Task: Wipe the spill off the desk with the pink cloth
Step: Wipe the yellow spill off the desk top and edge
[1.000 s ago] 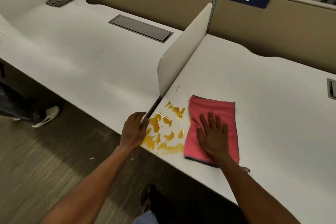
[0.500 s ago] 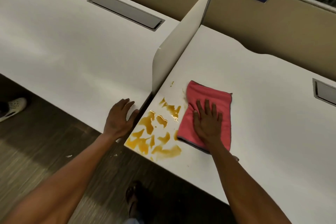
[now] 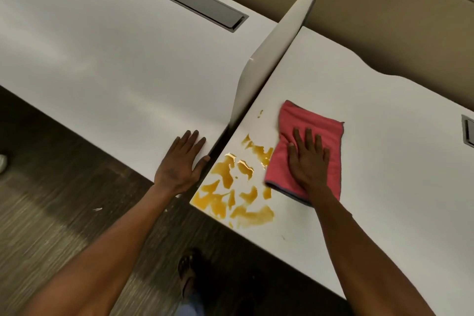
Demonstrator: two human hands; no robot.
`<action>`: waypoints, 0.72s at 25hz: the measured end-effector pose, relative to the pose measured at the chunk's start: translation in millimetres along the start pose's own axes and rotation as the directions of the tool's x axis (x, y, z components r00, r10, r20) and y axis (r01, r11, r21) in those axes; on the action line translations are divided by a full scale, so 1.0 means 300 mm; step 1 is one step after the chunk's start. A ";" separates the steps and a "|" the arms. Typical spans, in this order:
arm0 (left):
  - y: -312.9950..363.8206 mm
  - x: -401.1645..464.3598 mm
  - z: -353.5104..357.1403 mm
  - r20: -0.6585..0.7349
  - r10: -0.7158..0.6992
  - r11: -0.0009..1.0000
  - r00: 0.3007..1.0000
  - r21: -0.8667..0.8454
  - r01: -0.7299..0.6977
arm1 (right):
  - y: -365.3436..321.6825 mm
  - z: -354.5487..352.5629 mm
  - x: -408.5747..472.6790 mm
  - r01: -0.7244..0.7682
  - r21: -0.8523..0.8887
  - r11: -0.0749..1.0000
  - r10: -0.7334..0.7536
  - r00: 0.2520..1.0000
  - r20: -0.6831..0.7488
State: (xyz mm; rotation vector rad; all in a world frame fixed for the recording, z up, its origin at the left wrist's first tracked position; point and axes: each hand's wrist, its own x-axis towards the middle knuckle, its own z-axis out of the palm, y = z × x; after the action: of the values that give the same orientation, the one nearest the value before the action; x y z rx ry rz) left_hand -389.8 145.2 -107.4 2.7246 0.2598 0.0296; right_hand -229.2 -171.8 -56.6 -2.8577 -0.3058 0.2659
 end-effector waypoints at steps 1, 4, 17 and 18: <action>-0.001 0.002 0.001 -0.002 -0.003 1.000 1.000 0.004 0.003 | -0.022 0.012 0.000 0.028 -0.008 1.000 -0.028 1.000 0.000; -0.021 0.001 -0.007 0.017 0.034 0.999 0.999 0.005 -0.034 | 0.001 0.025 -0.069 0.211 -0.033 0.977 -0.210 0.978 0.014; -0.076 0.002 0.003 0.042 0.079 0.991 0.996 0.108 -0.083 | -0.200 0.048 0.102 0.151 -0.029 0.988 -0.151 0.989 0.008; -0.075 0.002 0.000 0.051 0.079 0.991 0.996 0.102 -0.084 | -0.194 0.046 0.083 0.230 -0.028 0.973 -0.229 0.973 0.024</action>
State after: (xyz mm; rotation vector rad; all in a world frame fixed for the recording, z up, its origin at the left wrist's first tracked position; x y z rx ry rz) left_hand -393.1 165.7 -116.3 2.8338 0.1404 -0.0259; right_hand -218.8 -108.0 -58.0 -2.8158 -0.6440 0.2472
